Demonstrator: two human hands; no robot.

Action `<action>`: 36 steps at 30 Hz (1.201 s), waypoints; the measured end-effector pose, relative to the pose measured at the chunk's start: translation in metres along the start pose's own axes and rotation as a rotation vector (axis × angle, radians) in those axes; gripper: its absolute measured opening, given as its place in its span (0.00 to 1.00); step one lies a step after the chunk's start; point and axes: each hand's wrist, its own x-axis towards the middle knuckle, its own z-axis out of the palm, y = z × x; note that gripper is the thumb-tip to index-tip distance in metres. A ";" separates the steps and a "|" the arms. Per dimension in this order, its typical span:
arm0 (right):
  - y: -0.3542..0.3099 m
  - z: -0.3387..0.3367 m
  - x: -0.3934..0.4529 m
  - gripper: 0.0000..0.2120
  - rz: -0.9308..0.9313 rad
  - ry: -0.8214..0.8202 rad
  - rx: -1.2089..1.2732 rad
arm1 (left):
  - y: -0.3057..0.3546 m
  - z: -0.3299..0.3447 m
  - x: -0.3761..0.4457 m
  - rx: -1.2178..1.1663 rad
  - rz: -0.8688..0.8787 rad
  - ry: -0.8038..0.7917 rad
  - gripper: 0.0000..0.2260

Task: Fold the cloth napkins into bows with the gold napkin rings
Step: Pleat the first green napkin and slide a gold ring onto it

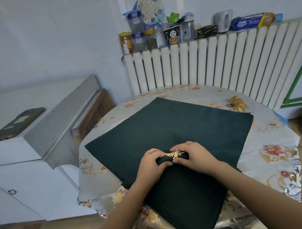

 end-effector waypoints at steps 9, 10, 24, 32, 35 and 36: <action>0.010 0.012 -0.006 0.15 0.201 0.062 0.140 | -0.001 0.004 -0.017 0.471 0.407 0.048 0.12; 0.010 0.014 -0.007 0.15 0.232 0.075 0.166 | -0.001 0.004 -0.018 0.498 0.451 0.044 0.13; -0.004 0.003 -0.006 0.19 0.257 0.006 0.119 | 0.029 -0.008 -0.015 0.354 -0.106 -0.107 0.17; -0.006 0.000 -0.011 0.18 0.271 -0.036 0.210 | 0.039 -0.014 -0.011 0.317 -0.257 -0.191 0.10; -0.007 0.000 -0.009 0.18 0.318 -0.002 0.205 | 0.045 -0.016 -0.013 0.349 -0.240 -0.170 0.06; -0.008 0.000 -0.009 0.17 0.326 0.008 0.207 | 0.047 -0.018 -0.014 0.371 -0.228 -0.182 0.07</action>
